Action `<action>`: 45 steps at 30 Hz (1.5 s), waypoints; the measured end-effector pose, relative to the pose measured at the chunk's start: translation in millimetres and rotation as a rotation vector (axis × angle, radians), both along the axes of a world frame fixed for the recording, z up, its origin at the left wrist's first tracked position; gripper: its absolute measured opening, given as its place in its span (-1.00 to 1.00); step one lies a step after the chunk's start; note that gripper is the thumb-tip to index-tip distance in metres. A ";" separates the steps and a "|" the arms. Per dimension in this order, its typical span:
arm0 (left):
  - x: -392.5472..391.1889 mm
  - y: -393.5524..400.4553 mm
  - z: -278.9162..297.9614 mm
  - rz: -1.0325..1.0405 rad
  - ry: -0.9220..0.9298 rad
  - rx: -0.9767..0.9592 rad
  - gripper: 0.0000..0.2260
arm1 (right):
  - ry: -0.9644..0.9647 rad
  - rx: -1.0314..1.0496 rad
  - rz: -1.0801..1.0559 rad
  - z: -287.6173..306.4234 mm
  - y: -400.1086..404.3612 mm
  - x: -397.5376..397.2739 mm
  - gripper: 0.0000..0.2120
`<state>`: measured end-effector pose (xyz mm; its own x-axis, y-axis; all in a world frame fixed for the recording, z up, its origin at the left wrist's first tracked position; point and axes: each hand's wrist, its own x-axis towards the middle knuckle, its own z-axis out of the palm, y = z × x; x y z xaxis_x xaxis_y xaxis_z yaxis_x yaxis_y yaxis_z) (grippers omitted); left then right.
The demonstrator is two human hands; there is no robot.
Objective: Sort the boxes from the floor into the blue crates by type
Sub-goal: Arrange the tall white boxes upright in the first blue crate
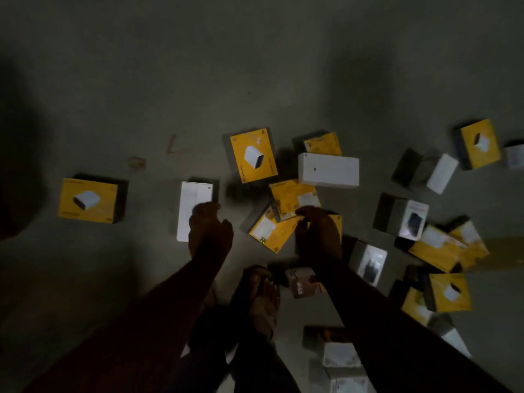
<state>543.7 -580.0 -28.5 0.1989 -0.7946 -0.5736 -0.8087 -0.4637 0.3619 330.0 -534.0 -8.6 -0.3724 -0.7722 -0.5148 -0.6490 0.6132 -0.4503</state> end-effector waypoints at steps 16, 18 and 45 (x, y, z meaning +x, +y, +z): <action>11.6 -21.6 -94.1 0.261 -0.058 0.191 -0.11 | 0.535 0.271 0.420 -88.4 -105.3 -103.0 -0.09; 8.9 -18.1 -80.0 0.257 0.083 0.171 -0.07 | 0.551 0.304 0.392 -75.0 -103.5 -100.3 -0.12; -115.2 135.6 604.7 -0.420 0.767 0.435 -0.47 | -0.745 -0.339 -1.181 590.5 247.3 -6.6 -0.47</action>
